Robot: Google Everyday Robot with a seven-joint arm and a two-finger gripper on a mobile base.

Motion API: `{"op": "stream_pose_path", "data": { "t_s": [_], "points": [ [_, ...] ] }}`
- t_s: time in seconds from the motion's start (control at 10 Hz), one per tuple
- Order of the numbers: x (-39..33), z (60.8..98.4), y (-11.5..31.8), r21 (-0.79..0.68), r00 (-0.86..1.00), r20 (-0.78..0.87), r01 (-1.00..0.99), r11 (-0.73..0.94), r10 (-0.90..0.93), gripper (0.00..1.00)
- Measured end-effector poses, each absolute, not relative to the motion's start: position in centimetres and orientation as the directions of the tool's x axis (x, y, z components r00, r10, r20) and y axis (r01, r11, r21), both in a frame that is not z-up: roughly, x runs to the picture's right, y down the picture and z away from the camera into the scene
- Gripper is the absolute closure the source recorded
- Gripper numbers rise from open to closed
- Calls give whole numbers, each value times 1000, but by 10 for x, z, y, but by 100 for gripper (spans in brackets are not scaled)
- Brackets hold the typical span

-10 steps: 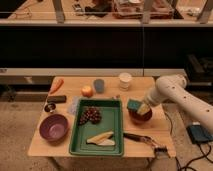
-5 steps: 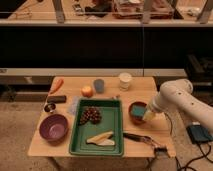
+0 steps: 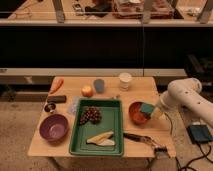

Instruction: Wipe red bowl with sponge

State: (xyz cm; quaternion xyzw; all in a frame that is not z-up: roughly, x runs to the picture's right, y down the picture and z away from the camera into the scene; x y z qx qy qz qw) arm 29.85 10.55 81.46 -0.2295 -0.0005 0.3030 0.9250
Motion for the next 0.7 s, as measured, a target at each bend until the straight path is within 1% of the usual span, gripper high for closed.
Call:
{"op": "stream_pose_path", "data": {
  "t_s": [0.2,0.4,0.7],
  "points": [
    [292,835,93,-422,803,-127,-575,701,582,100],
    [271,849,85,-430,802,-96,-568,702,590,100],
    [234,847,82,-456,816,-30,-525,719,577,100]
  ]
}}
